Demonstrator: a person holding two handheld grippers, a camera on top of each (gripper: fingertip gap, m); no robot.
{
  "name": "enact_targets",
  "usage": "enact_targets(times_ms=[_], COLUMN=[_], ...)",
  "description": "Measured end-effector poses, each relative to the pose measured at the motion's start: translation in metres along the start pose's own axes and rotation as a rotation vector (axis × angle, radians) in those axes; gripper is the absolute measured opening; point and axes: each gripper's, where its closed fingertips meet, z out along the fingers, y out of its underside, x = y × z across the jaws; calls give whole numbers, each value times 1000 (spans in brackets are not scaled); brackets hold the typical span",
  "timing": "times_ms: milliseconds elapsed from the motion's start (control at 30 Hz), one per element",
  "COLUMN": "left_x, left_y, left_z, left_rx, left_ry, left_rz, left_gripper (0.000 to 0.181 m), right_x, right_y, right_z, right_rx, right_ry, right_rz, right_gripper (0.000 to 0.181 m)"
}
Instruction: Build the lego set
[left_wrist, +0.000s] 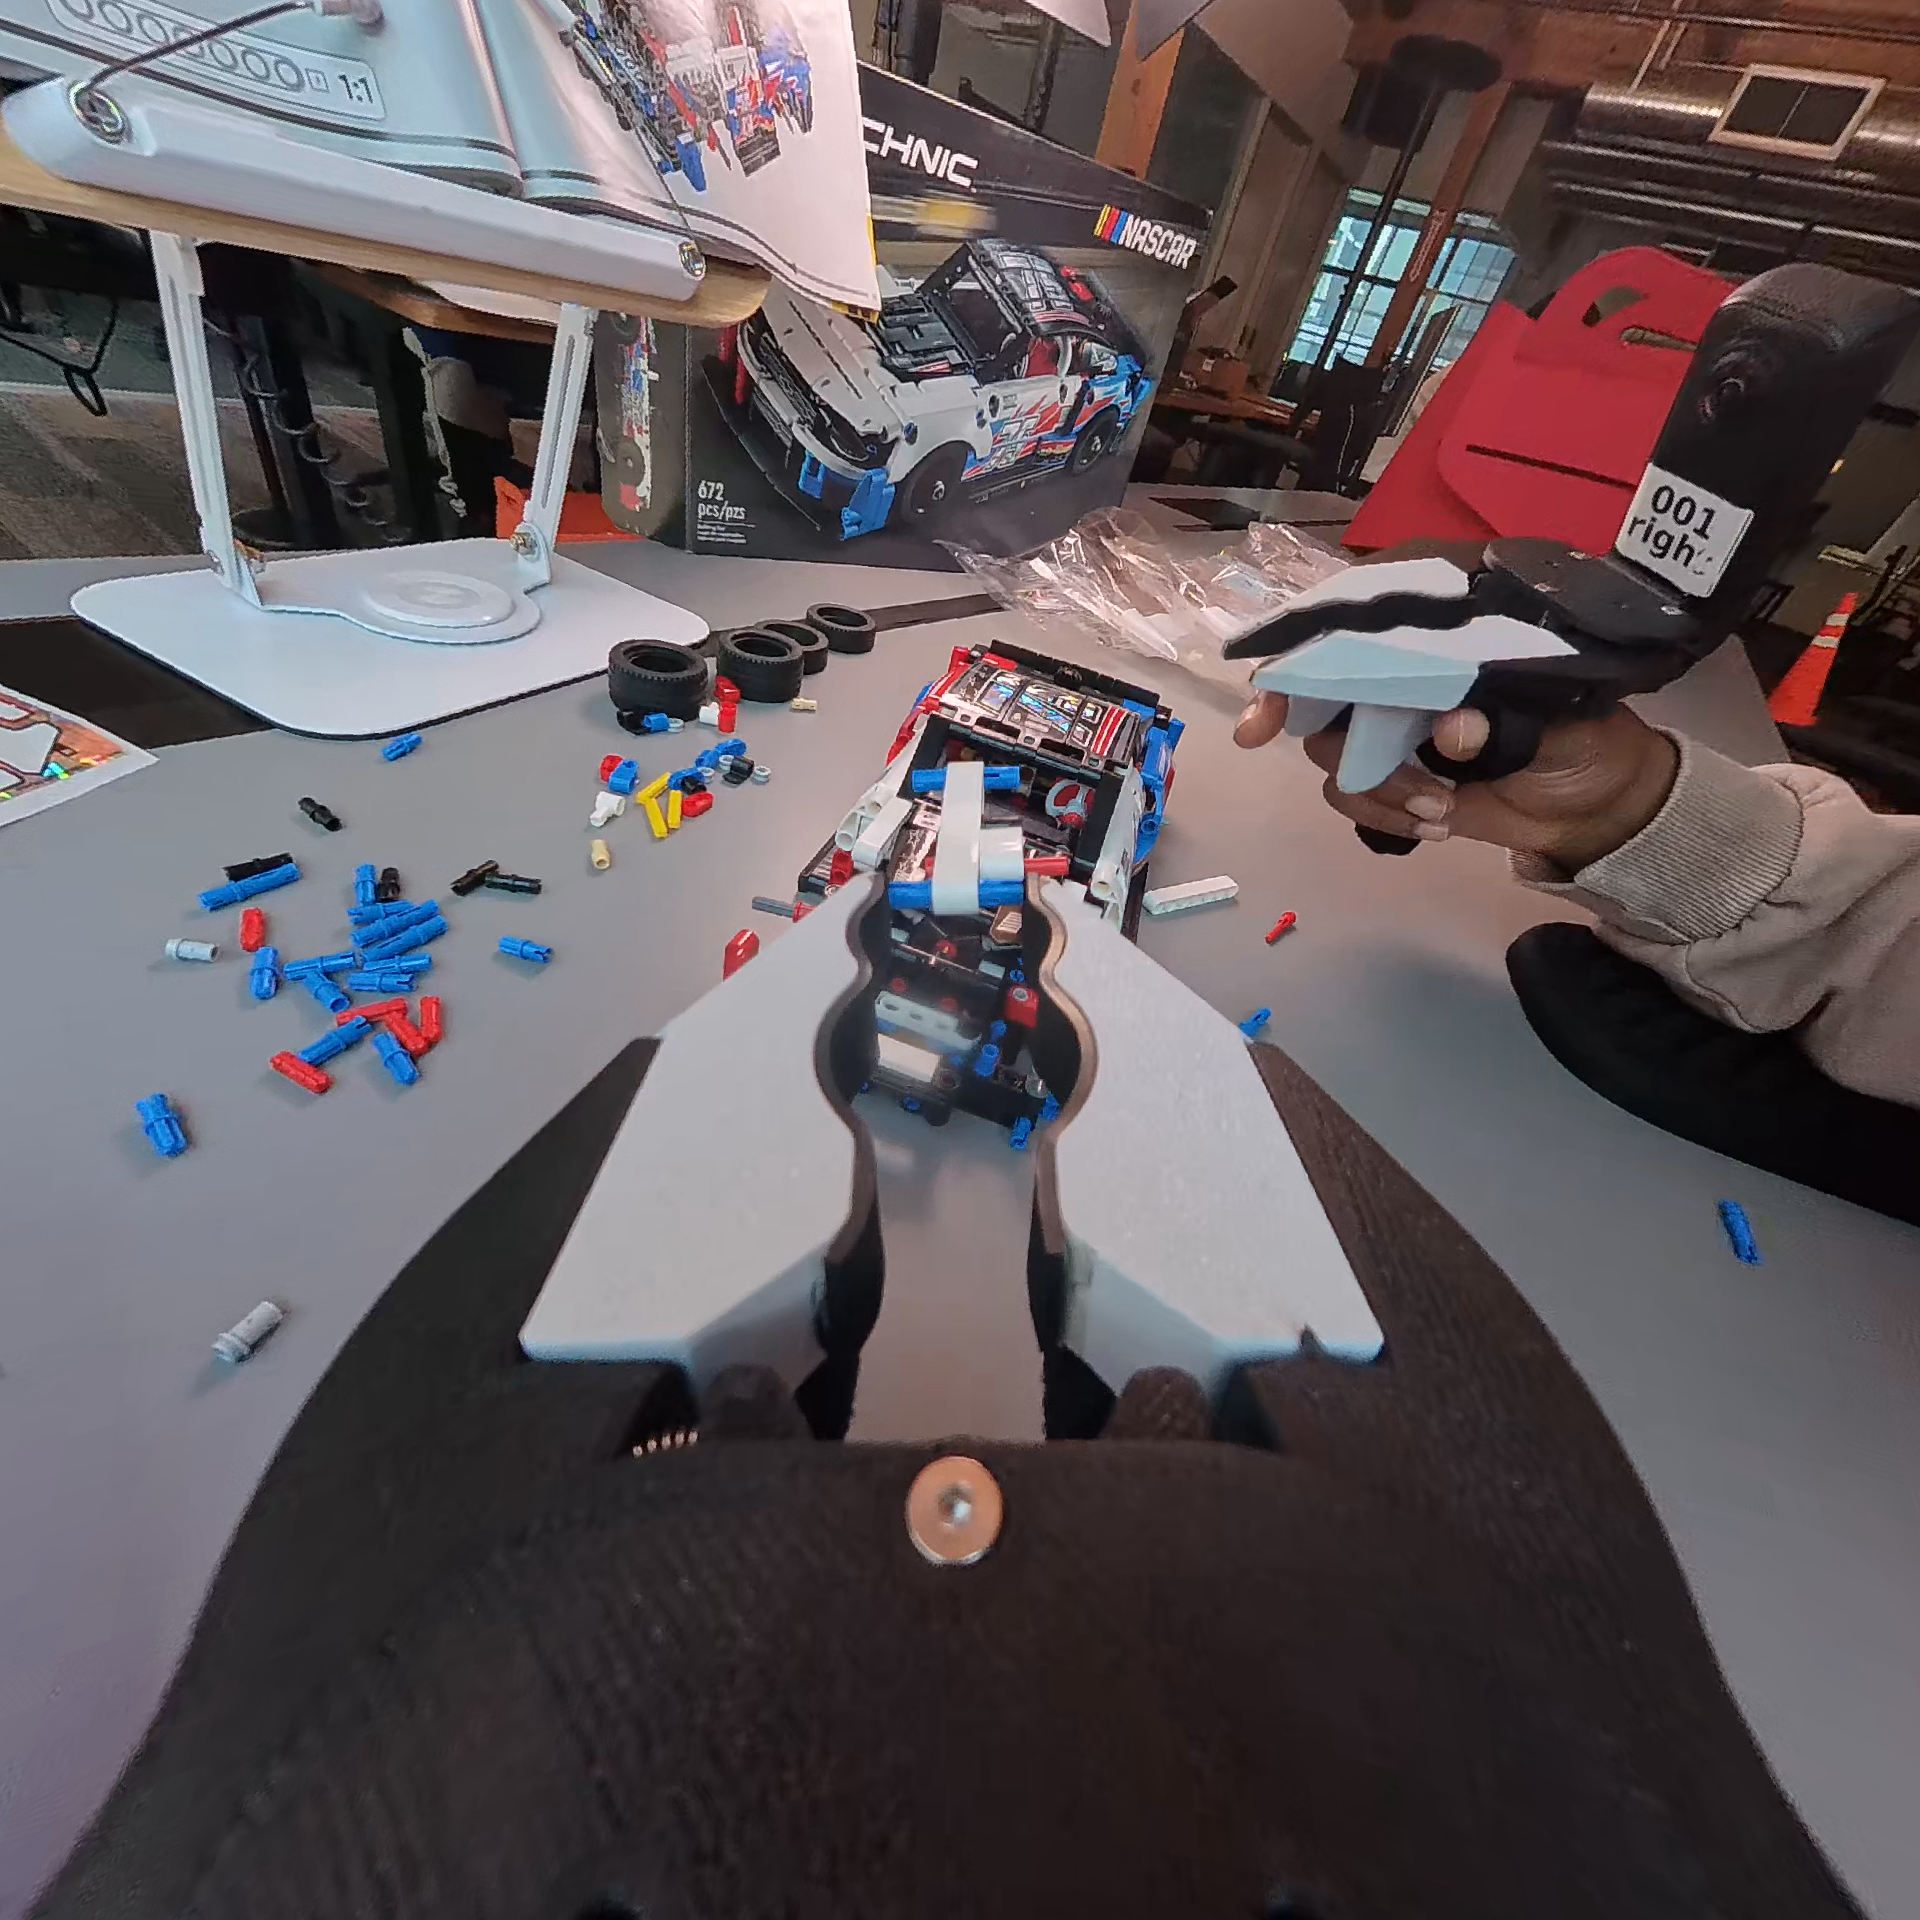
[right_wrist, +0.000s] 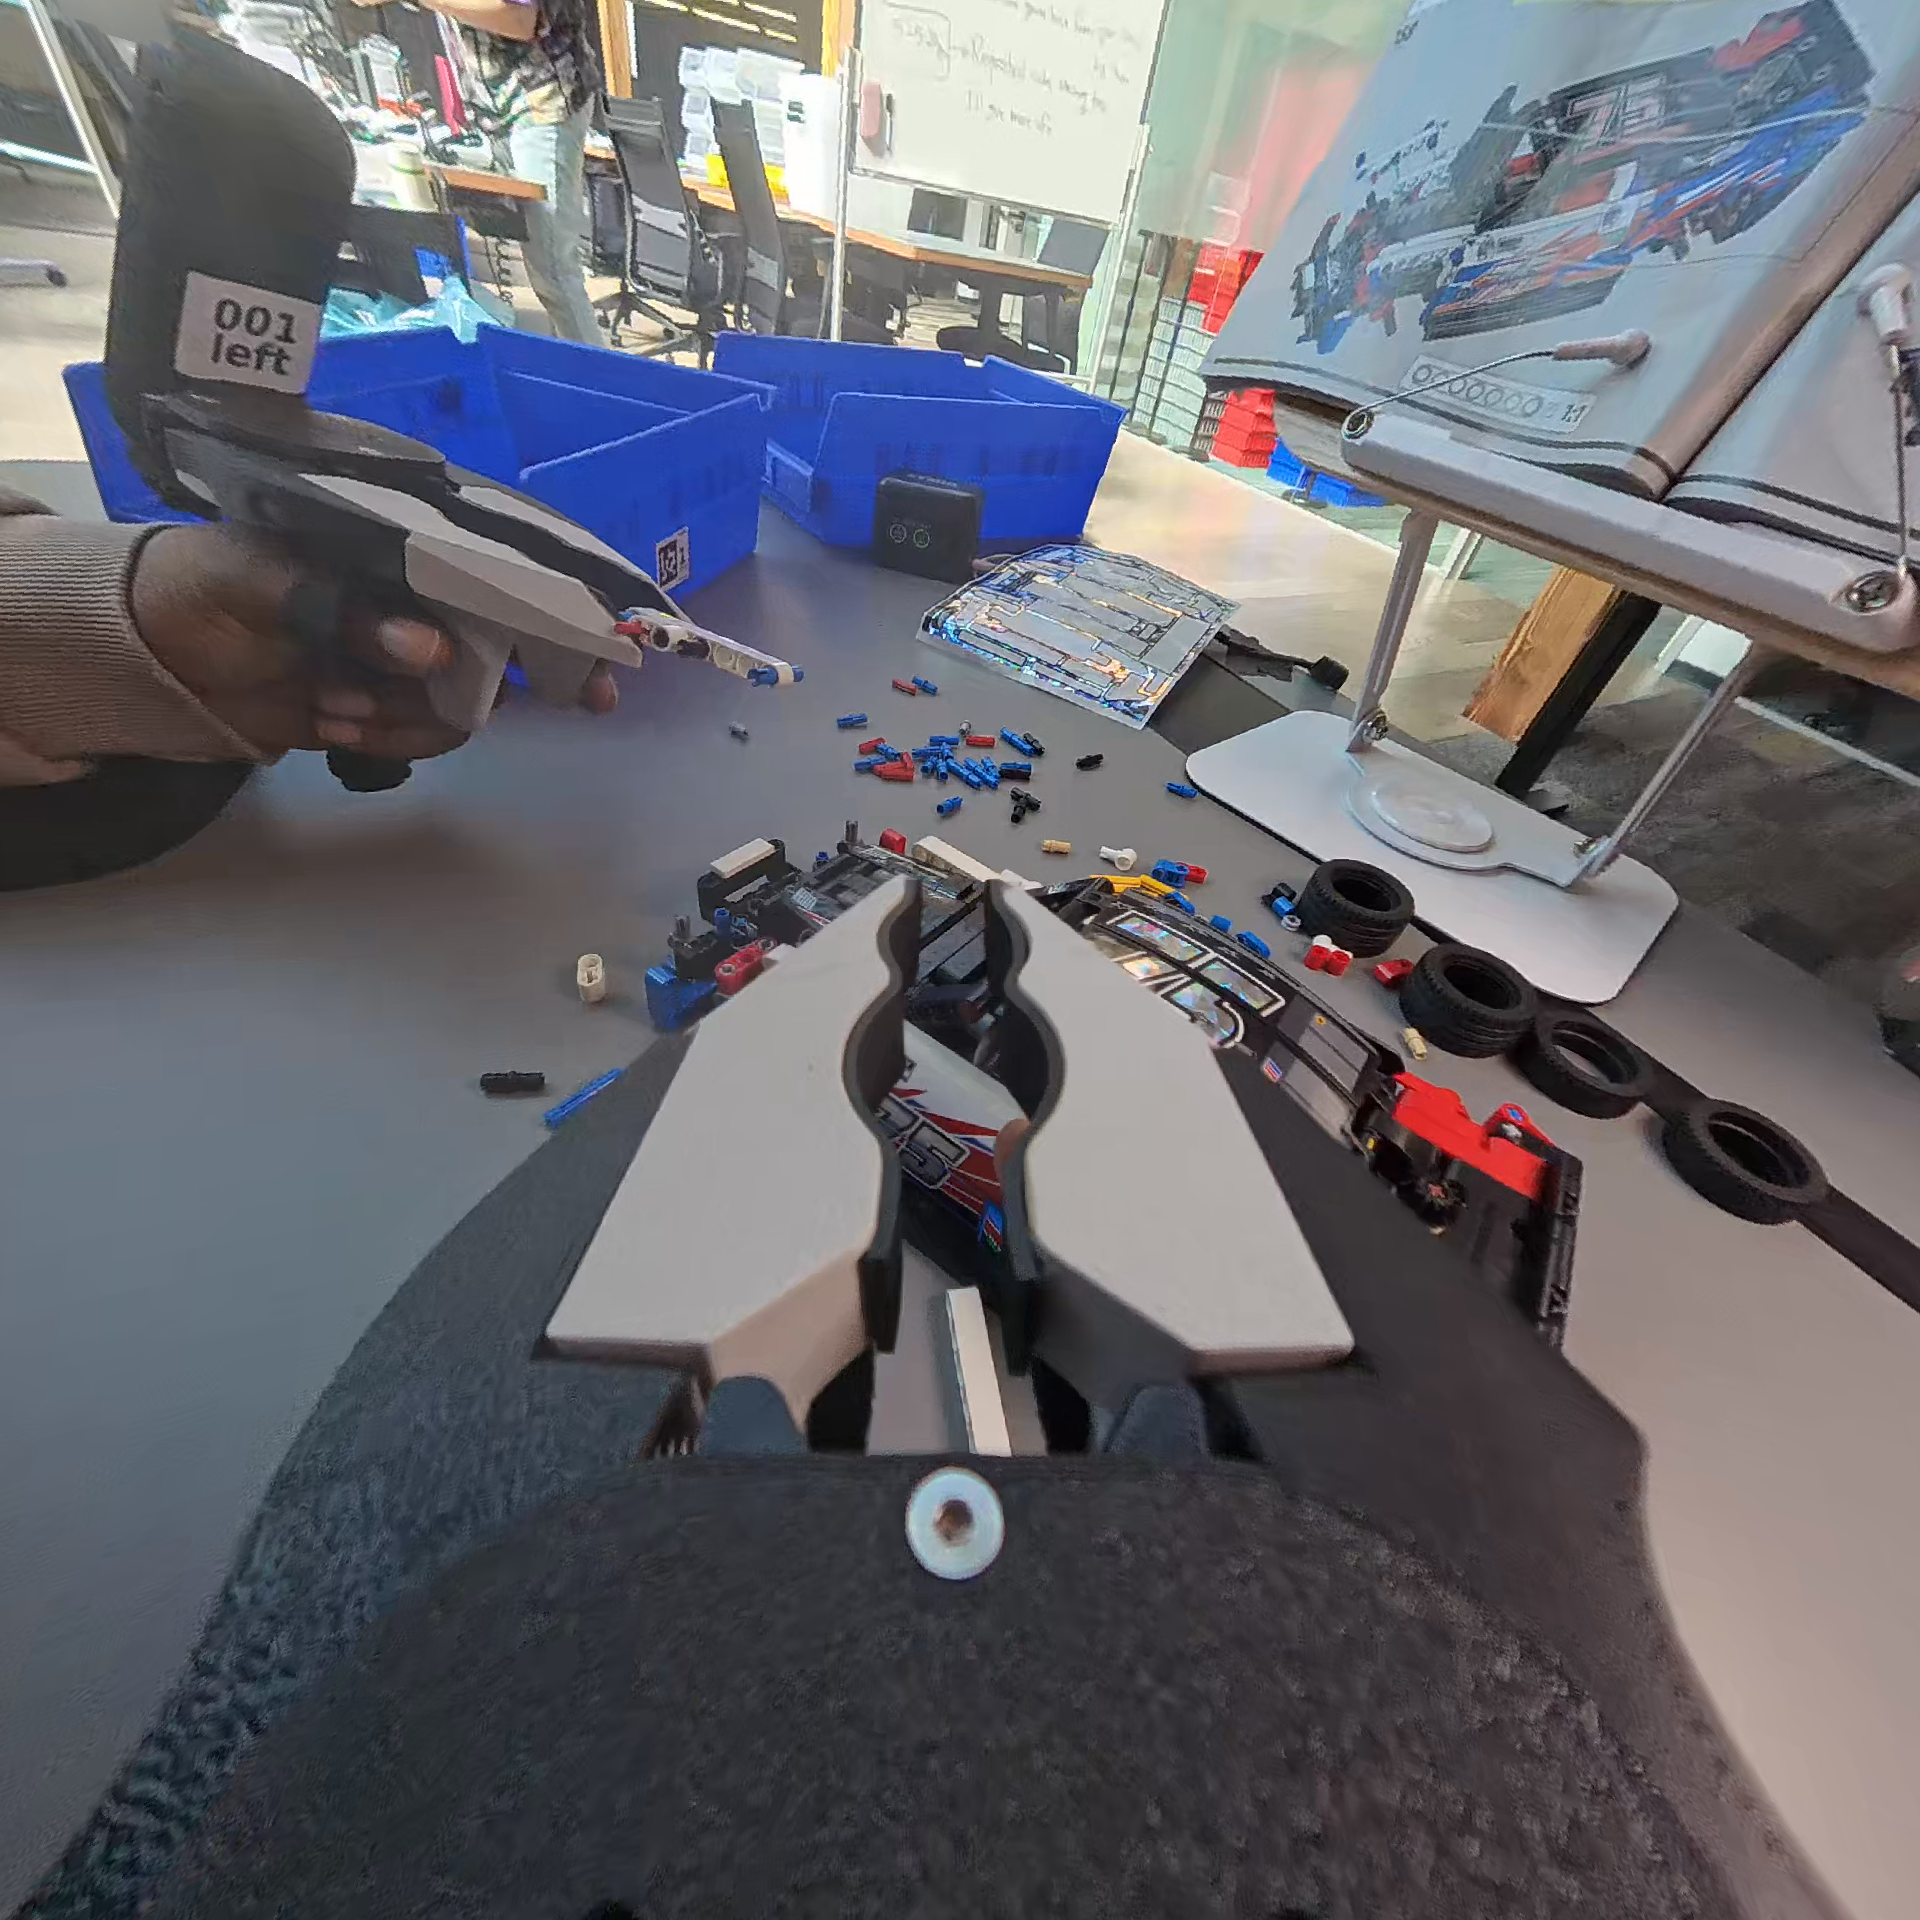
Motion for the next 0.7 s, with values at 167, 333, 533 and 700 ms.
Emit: enact_targets(times_ms=[167, 333, 533, 700], left_x=[-1, -1, 0, 0], left_y=[1, 0, 0, 3], left_z=[0, 0, 0, 1], left_rx=[1, 3, 9, 0], left_ry=[11, 11, 17, 17], left_rz=[-31, -28, -41, -47], left_gripper=[22, 22, 22, 22], right_x=[2, 9, 36, 32], right_y=[3, 11, 33, 80], right_z=[0, -1, -14, -38], right_rx=[2, -35, -222, -531], right_ry=[17, 59, 171, 73], right_rz=[-2, -30, -78, -106], right_gripper=[0, 1, 33, 47])
